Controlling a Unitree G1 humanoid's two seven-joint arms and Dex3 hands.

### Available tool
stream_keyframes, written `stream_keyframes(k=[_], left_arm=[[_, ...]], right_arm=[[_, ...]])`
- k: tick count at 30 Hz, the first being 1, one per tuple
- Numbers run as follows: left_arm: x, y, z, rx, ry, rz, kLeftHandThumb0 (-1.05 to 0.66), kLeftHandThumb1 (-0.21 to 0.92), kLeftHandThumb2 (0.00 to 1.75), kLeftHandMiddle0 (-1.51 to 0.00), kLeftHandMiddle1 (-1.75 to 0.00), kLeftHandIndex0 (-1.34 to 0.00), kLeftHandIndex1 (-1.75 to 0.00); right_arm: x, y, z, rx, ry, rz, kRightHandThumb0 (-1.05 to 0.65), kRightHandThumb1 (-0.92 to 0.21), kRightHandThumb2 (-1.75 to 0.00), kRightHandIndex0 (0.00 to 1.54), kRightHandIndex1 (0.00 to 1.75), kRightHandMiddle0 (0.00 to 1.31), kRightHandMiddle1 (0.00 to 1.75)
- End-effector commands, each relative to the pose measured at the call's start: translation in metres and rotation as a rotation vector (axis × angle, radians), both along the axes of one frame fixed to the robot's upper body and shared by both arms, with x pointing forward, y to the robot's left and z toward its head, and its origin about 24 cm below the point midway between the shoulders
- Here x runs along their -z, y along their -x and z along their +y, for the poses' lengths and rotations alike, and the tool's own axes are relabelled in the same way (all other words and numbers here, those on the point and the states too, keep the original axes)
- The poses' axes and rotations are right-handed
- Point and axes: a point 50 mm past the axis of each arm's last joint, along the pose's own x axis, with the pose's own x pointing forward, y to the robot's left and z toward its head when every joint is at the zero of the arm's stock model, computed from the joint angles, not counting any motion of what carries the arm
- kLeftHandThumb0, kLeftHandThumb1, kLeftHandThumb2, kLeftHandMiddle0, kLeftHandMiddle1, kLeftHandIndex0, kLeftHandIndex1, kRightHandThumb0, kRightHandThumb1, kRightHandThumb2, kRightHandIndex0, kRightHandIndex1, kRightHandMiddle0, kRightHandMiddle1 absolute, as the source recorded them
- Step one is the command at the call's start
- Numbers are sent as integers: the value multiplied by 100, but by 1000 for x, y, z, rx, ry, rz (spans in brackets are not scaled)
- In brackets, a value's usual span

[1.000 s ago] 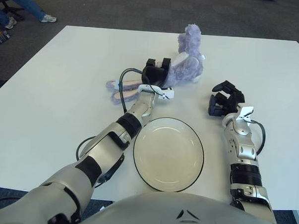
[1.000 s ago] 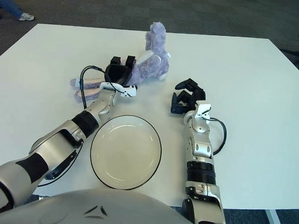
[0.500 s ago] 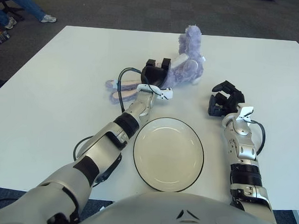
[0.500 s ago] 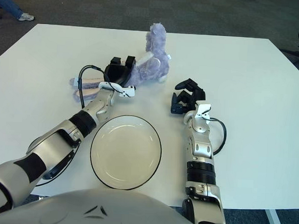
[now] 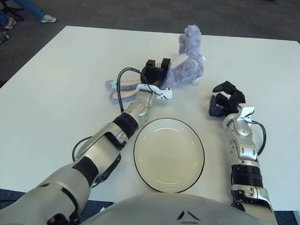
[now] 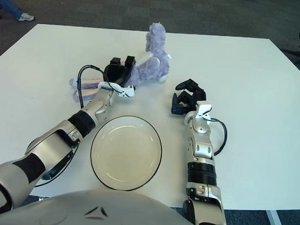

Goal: Put the doll into the plate.

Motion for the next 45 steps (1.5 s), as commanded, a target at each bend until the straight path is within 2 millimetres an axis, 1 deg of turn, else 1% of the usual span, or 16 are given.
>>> stream_keyframes(k=[1, 4, 8, 11, 12, 13, 15, 16, 19, 25, 32, 42, 45], left_arm=[[26, 6, 16, -33, -29, 101, 0, 17, 135, -84, -132, -59, -175], [26, 5, 16, -28, -20, 97, 0, 8, 143, -92, -126, -68, -175], [26, 5, 18, -14, 2, 83, 0, -1, 152, -97, -122, -76, -175], [27, 5, 21, -1, 5, 67, 1, -4, 155, -100, -121, -80, -175], [27, 5, 22, 3, 4, 64, 0, -5, 159, -95, -131, -79, -175], [27, 5, 22, 5, 4, 61, 0, -4, 163, -88, -147, -78, -175], [27, 5, 24, 9, 3, 56, 0, -4, 167, -82, -160, -77, -175], [27, 4, 25, 11, 6, 51, 0, -4, 169, -80, -165, -76, -175], [26, 4, 27, 13, 16, 42, 0, -4, 171, -77, -171, -77, -175], [24, 4, 29, 14, 38, 23, 0, -4, 171, -76, -174, -76, -175], [24, 4, 32, 0, 58, 35, 0, -1, 168, -74, -174, -74, -175], [26, 5, 35, -13, 128, 60, 0, -1, 169, -74, -175, -74, -175], [23, 5, 37, -16, 136, 53, 0, 3, 164, -71, -174, -71, -175]], right_arm=[[8, 4, -1, -1, 9, 46, -2, 6, -165, 90, 175, 82, 145], [8, 4, -1, -2, 8, 46, -2, 6, -165, 90, 175, 81, 145], [8, 4, -1, -4, 8, 47, -2, 6, -165, 90, 175, 81, 146], [8, 4, -2, -5, 7, 49, -2, 6, -165, 90, 175, 81, 146], [8, 4, -2, -6, 6, 49, -2, 6, -165, 90, 175, 81, 146], [8, 4, -2, -6, 6, 49, -2, 6, -165, 90, 175, 81, 146], [8, 4, -1, -7, 6, 48, -2, 6, -165, 90, 175, 80, 146], [8, 4, -1, -8, 7, 48, -2, 6, -165, 90, 175, 80, 146], [8, 4, -1, -9, 8, 47, -2, 6, -165, 90, 175, 80, 146], [8, 3, -2, -13, 13, 46, -2, 5, -165, 90, 175, 79, 147], [8, 3, -2, -17, 6, 49, -2, 6, -165, 90, 175, 79, 148], [9, 3, -2, -17, 12, 55, -2, 5, -165, 90, 175, 79, 147], [8, 3, -2, -18, 12, 53, -2, 5, -164, 90, 175, 79, 147]])
